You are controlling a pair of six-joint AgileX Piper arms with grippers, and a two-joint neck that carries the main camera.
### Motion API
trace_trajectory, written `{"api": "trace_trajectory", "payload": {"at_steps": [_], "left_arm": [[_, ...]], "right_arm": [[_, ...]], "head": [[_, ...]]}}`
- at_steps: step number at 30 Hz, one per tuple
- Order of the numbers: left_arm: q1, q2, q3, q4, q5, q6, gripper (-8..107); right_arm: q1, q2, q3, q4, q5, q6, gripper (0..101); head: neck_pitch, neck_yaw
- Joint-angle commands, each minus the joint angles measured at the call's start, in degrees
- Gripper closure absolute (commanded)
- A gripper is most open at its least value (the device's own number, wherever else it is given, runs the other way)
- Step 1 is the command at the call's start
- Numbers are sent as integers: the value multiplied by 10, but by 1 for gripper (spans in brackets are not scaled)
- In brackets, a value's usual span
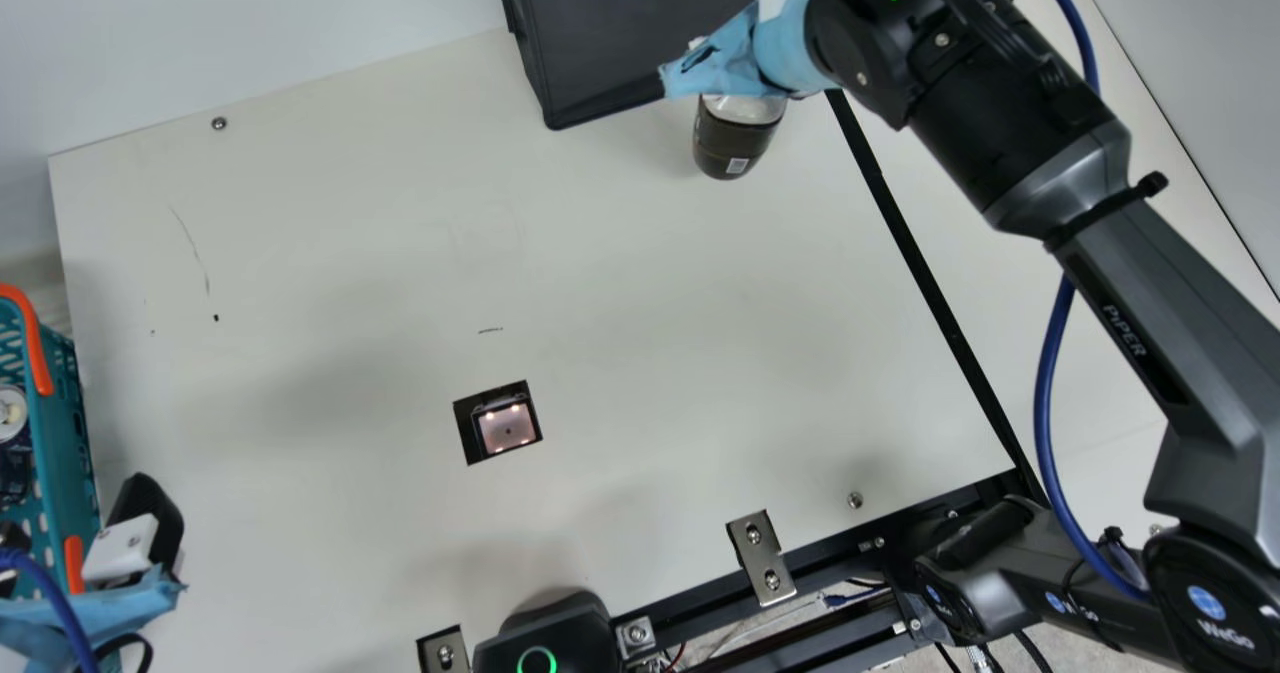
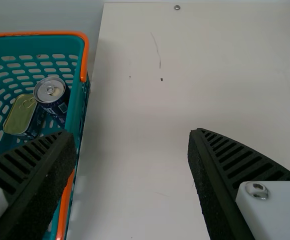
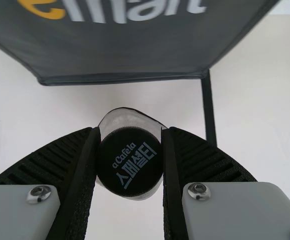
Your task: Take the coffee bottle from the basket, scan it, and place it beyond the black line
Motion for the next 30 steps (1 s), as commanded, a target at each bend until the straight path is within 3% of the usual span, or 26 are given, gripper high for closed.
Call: {"api": "trace_trajectory", "payload": {"at_steps": [1,30], "left_arm": [[0,0,0,0,0,0,9],[0,0,0,0,0,0,9]], "right_arm": [[-16,-1,2,4,-2,-3,101],[-232,-2,32,65,-34,-83,101]], "head": [[-16,-1],[-16,-1]]}}
